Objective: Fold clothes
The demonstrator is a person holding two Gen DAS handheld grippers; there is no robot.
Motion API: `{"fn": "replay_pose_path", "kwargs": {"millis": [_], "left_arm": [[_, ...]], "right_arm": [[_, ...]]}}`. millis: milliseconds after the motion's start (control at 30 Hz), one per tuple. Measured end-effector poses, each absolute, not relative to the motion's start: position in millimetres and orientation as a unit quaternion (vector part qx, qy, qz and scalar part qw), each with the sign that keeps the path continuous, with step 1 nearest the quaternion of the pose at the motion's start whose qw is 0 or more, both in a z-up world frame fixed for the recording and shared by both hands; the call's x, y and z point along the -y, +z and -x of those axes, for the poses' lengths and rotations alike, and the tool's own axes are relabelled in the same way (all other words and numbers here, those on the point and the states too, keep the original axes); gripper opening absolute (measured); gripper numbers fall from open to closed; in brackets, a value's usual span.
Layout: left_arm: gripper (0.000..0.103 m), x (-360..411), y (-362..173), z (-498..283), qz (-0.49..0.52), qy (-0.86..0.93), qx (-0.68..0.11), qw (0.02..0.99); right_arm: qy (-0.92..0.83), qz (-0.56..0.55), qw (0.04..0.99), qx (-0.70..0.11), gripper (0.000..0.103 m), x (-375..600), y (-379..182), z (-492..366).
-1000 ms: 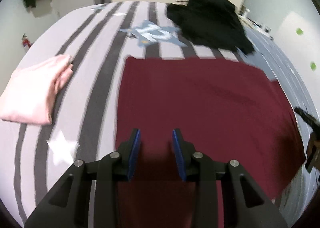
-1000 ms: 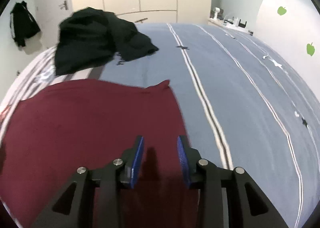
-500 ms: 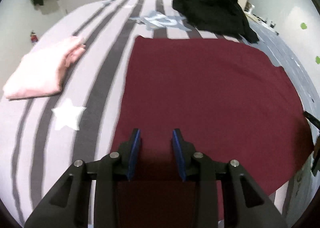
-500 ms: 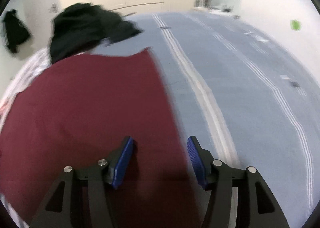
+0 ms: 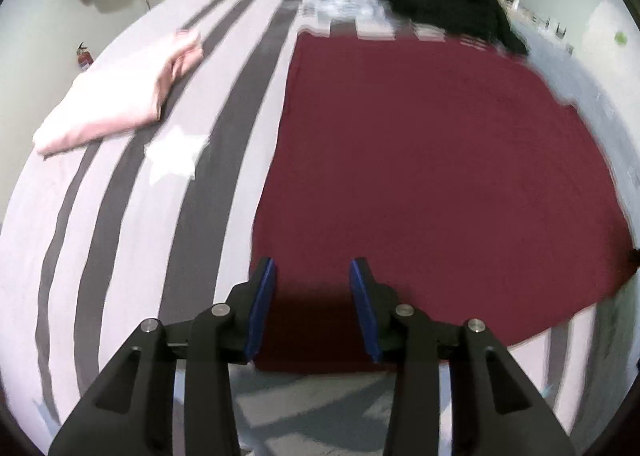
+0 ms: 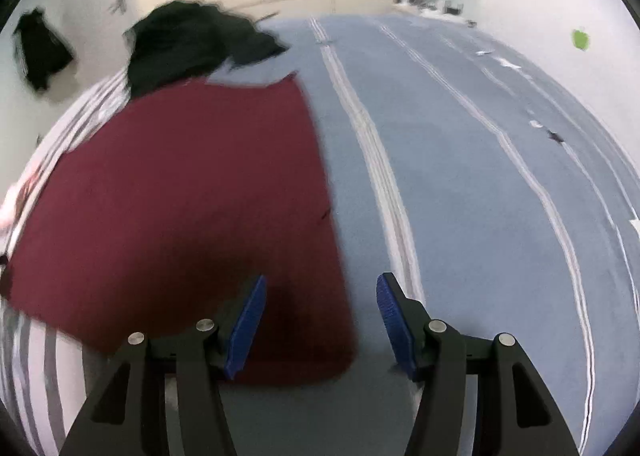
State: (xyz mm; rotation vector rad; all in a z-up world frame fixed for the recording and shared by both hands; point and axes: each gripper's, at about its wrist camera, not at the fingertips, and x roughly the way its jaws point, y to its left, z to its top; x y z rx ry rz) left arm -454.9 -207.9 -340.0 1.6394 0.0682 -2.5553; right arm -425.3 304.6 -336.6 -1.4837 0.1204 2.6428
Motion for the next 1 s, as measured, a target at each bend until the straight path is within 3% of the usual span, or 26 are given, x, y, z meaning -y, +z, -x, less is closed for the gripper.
{"fn": "replay_pose_path", "kwargs": {"millis": [67,167,500,600,833,1000], "left_arm": [[0.037,212,-347,450,-0.546,-0.835,-0.024,0.061],[0.038,215,-337,443,-0.539,-0.839,-0.028,0.071],[0.038,214,-300,429,-0.513,-0.853,-0.066,0.073],[0.038,207,-294,428,-0.507,-0.857,-0.07,0.064],[0.038,204,-298,432,-0.5,-0.862,-0.069,0.049],[0.038,207,-299,431,-0.499,-0.862,-0.067,0.048]], "right_arm": [[0.864,0.5,0.047,-0.036,0.053,-299,-345,416],[0.858,0.503,0.065,-0.081,0.062,-320,-354,404],[0.867,0.471,0.119,-0.111,0.062,-350,-322,394],[0.864,0.47,0.1,-0.152,0.062,-356,-316,394],[0.854,0.496,0.035,-0.153,0.064,-308,-331,409],[0.839,0.507,0.061,-0.188,0.064,-314,-352,424]]}}
